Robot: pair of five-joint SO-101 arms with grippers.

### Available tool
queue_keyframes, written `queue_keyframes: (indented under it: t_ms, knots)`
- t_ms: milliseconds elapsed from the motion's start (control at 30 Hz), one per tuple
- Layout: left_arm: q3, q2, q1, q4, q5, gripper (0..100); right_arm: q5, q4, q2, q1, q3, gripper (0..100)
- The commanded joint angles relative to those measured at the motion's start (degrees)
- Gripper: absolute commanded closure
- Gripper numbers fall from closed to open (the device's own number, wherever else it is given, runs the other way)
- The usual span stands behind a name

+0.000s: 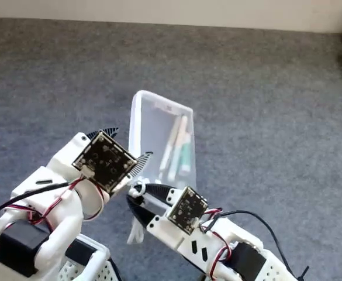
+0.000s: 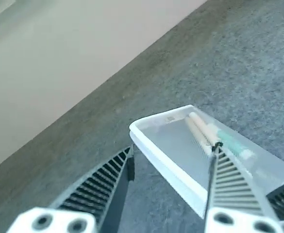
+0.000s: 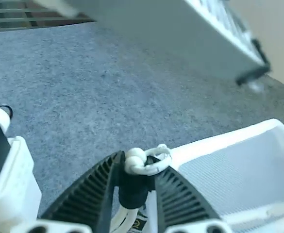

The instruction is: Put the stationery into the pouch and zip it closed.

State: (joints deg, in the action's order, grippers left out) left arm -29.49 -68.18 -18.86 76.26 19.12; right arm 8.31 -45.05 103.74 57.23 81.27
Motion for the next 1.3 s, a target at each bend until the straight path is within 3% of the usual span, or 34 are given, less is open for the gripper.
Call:
queue_keyframes:
  t_ms: [0, 100, 433, 600, 700, 1267]
  knots:
    - [1.3, -0.2, 4.3, -0.1, 0.9, 76, 0.3, -4.3, 1.5, -2.1, -7.3, 99.4]
    - [-0.1, -0.2, 5.0, 0.0, 3.0, 75, 0.4, -9.2, 1.5, -2.1, -13.1, 99.4]
    - [-0.7, -0.2, 4.9, 6.5, 27.1, 75, 2.9, -25.2, 1.2, -2.1, -28.5, 99.4]
    - [-0.8, -0.2, 4.4, 8.1, 34.4, 75, 4.2, -31.0, 1.1, -2.1, -32.1, 99.4]
    - [-0.9, -0.2, 3.3, 7.8, 35.9, 75, 4.3, -33.4, 1.1, -2.1, -32.5, 99.4]
    - [-1.3, -0.2, -17.6, 12.8, 36.1, 75, 7.8, -38.9, 1.3, -3.8, -34.7, 99.4]
